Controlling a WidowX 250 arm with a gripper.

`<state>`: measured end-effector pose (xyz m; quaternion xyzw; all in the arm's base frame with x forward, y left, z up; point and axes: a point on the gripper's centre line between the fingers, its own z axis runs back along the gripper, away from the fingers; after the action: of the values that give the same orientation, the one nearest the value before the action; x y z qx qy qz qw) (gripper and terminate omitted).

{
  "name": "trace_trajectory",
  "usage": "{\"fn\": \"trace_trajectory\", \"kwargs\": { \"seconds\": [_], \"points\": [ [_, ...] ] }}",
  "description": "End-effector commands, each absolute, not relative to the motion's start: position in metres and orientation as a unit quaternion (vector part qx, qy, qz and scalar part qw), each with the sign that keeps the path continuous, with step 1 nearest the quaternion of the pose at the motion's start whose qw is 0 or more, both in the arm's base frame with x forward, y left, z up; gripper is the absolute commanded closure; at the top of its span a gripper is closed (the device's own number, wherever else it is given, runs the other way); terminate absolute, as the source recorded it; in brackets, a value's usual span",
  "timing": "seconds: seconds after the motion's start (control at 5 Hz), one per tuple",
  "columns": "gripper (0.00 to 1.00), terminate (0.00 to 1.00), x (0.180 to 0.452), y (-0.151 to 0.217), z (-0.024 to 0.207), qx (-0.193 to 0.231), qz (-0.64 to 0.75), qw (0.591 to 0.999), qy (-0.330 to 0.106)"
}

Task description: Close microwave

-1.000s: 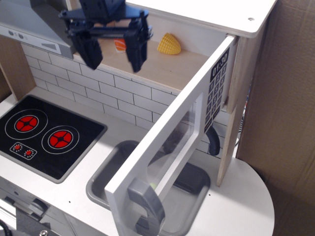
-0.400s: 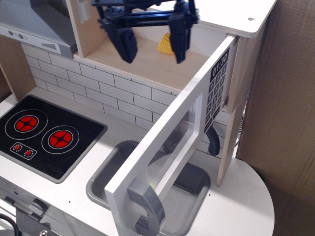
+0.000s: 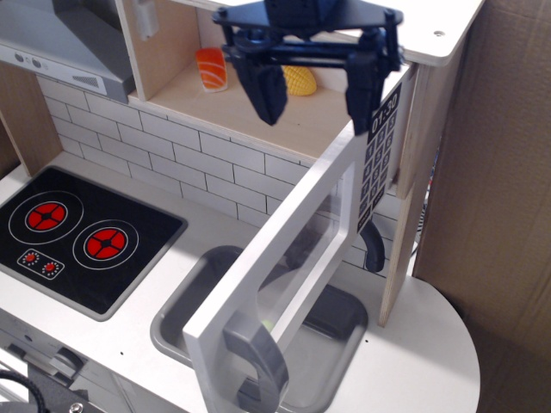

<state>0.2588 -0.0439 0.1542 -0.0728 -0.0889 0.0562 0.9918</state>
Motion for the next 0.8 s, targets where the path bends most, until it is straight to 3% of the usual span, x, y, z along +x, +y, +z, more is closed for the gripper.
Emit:
{"fn": "trace_trajectory", "kwargs": {
  "seconds": [0.0, 0.6],
  "points": [
    [0.0, 0.0, 0.261, -0.034, 0.15, -0.011, 0.031, 0.996, -0.08],
    [0.0, 0.0, 0.258, 0.004, 0.132, 0.014, 0.034, 0.998, -0.058]
  ]
}}
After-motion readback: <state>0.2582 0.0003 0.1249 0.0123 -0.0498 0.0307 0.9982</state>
